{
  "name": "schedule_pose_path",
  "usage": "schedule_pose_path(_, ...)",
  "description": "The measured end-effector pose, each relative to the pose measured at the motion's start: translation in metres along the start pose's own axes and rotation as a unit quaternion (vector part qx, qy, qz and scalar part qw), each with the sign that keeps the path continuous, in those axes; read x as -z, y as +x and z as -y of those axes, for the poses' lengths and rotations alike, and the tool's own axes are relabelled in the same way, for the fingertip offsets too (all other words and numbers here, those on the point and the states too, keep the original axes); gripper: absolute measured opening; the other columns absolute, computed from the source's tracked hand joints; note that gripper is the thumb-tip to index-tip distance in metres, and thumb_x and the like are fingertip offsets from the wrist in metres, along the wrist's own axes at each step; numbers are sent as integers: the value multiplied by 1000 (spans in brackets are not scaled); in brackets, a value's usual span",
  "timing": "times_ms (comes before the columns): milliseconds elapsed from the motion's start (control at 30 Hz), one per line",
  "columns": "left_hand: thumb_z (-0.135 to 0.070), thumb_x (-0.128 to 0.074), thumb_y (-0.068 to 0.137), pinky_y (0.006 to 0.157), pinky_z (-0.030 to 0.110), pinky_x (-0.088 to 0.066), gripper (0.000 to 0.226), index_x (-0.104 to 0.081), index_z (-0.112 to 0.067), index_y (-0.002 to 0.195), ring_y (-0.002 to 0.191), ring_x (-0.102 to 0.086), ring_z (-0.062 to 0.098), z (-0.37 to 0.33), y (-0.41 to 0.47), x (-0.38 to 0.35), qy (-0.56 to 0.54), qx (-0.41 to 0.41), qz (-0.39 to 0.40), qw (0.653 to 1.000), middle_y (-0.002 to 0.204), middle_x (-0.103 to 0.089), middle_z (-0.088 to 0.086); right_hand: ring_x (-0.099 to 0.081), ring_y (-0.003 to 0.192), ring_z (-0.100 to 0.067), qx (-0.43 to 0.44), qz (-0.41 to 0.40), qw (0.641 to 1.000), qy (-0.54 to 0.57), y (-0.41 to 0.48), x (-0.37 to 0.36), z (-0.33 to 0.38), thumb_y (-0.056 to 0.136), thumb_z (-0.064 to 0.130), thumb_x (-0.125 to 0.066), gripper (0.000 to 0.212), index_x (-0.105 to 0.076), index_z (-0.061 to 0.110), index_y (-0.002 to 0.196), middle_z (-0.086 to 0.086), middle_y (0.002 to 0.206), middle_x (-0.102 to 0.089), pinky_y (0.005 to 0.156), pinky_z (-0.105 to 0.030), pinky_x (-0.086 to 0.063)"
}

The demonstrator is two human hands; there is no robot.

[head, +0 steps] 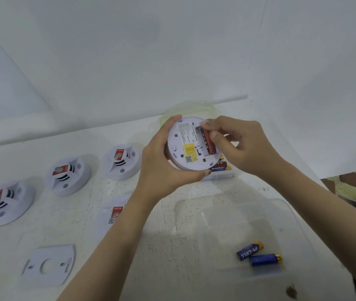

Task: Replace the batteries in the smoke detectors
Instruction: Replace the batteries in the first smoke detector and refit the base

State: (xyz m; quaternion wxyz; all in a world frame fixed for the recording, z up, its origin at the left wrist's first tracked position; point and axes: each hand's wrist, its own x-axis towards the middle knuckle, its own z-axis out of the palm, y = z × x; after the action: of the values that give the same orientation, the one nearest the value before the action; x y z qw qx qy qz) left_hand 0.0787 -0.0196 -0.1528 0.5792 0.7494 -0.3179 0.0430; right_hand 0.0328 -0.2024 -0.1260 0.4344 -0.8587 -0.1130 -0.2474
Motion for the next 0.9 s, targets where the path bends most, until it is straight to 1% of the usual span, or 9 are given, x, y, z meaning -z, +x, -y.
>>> schedule_pose_path(200,-19,-91,50,87,11,-48,92,-43,-32,128,114,-55,-3,-7,0,0,-11,-5,-20,1000,121,-56,-20,-57,112,-9,93,-3,991,-98,-3,3,1,85,3,-54,30,-66,-2,112,-8,117,-64,91,-17,-49)
schedule_pose_path(267,-23,-93,50,88,13,-48,94,-44,-31,130,115,-55,0,-6,-1,0,-6,-7,-9,1000,123,-56,-17,-57,112,-9,97,18,987,-124,-4,7,1,84,8,-50,29,-71,-2,102,-14,113,-66,87,-22,-52)
schedule_pose_path(467,-16,-92,51,86,13,-48,91,-45,-31,127,110,-58,0,-4,-7,-9,-9,-5,2,1000,116,-59,-22,-69,84,-30,94,96,963,-233,-6,14,3,82,18,-39,42,-71,0,102,-19,118,-65,72,-29,-55)
schedule_pose_path(533,-17,-92,51,88,14,-48,92,-45,-27,130,111,-57,1,-2,-6,-10,-14,2,5,1000,119,-59,-19,-66,69,-33,91,113,962,-231,-4,14,1,84,18,-40,39,-72,-1,93,-22,106,-69,62,-32,-55)
schedule_pose_path(600,-24,-92,51,91,19,-50,96,-44,-20,134,115,-57,5,1,-6,-9,-17,13,12,1000,124,-57,-11,-67,70,-28,51,107,983,-141,-3,14,-3,85,22,-39,41,-74,2,84,-16,102,-71,58,-33,-53)
schedule_pose_path(667,-21,-92,53,91,20,-50,95,-42,-18,133,116,-56,6,6,-5,-7,-20,20,12,1000,124,-56,-11,-67,98,-13,-43,77,996,-8,-3,12,-8,84,17,-46,33,-74,11,100,-3,112,-68,79,-22,-55)
schedule_pose_path(733,-9,-92,55,89,18,-50,94,-38,-18,131,115,-54,1,10,-4,-5,-17,29,6,999,122,-53,-17,-67,95,-7,-134,22,989,66,-2,9,-15,87,3,-48,32,-70,16,108,-2,106,-70,83,-26,-56)
schedule_pose_path(800,-3,-91,56,86,14,-49,95,-33,-22,130,114,-52,-4,14,-5,-3,-18,41,0,999,120,-49,-24,-68,72,-9,-170,-1,985,3,2,9,-25,89,1,-49,29,-73,17,93,1,81,-72,71,-26,-57)
schedule_pose_path(900,-8,-88,55,83,13,-49,95,-31,-25,129,112,-51,-8,18,-7,-1,-19,55,-12,998,117,-46,-31,-55,58,2,-170,171,955,-171,10,11,-28,85,7,-56,23,-68,26,79,8,78,-68,57,-6,-41)
